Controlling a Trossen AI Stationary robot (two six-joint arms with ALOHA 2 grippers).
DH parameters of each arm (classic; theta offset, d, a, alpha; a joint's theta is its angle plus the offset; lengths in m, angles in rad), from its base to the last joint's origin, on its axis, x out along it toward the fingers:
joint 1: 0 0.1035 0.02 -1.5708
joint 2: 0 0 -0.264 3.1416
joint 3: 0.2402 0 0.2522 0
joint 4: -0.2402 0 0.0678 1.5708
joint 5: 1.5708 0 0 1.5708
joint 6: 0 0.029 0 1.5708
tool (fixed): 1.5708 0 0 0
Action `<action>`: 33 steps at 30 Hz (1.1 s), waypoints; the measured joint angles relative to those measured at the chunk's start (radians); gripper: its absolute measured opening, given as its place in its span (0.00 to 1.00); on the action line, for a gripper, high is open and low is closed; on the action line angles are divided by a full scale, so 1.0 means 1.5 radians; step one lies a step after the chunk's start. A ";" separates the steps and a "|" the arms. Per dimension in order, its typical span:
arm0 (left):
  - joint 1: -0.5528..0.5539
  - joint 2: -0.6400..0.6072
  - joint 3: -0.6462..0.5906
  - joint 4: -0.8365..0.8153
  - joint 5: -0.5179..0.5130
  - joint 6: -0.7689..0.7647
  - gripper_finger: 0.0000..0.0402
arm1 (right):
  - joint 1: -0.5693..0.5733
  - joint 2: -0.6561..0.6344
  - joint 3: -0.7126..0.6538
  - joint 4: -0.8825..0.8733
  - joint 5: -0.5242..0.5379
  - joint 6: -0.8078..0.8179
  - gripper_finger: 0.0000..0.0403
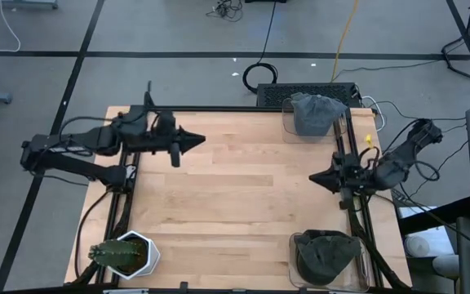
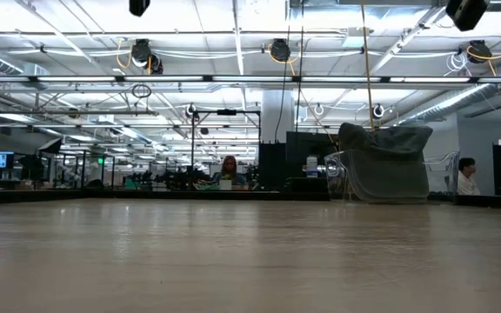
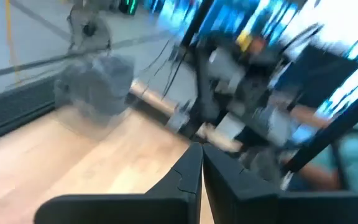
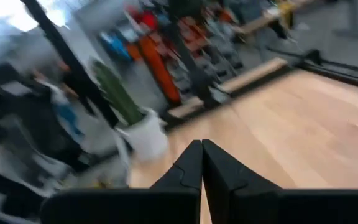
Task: Pick & Place hat
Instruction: Return to Home Position
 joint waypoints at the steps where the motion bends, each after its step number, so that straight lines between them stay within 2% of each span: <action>1: -0.002 -0.016 -0.027 0.038 -0.005 -0.018 0.05 | 0.000 -0.017 -0.034 0.061 -0.008 -0.017 0.00; 6: -0.017 -0.073 -0.117 0.144 -0.034 -0.090 0.01 | 0.001 -0.095 -0.235 0.421 -0.051 -0.091 0.00; 10: -0.032 -0.090 -0.123 0.132 -0.051 -0.116 0.03 | 0.001 -0.131 -0.384 0.708 -0.069 -0.138 0.00; 13: -0.045 -0.095 -0.123 0.121 -0.051 -0.128 0.01 | 0.000 -0.140 -0.459 0.853 -0.070 -0.175 0.00; 19: -0.081 -0.097 -0.123 0.090 -0.055 -0.185 0.02 | -0.004 -0.145 -0.459 0.811 -0.049 -0.260 0.00; 22: -0.095 -0.096 -0.123 0.082 -0.073 -0.187 0.01 | -0.018 -0.145 -0.460 0.806 -0.057 -0.240 0.00; 28: -0.098 -0.095 -0.123 0.080 -0.102 -0.187 0.03 | -0.068 -0.143 -0.463 0.766 -0.177 -0.174 0.00; 33: -0.098 -0.097 -0.123 0.080 -0.106 -0.189 0.03 | -0.115 -0.144 -0.465 0.776 -0.247 -0.162 0.00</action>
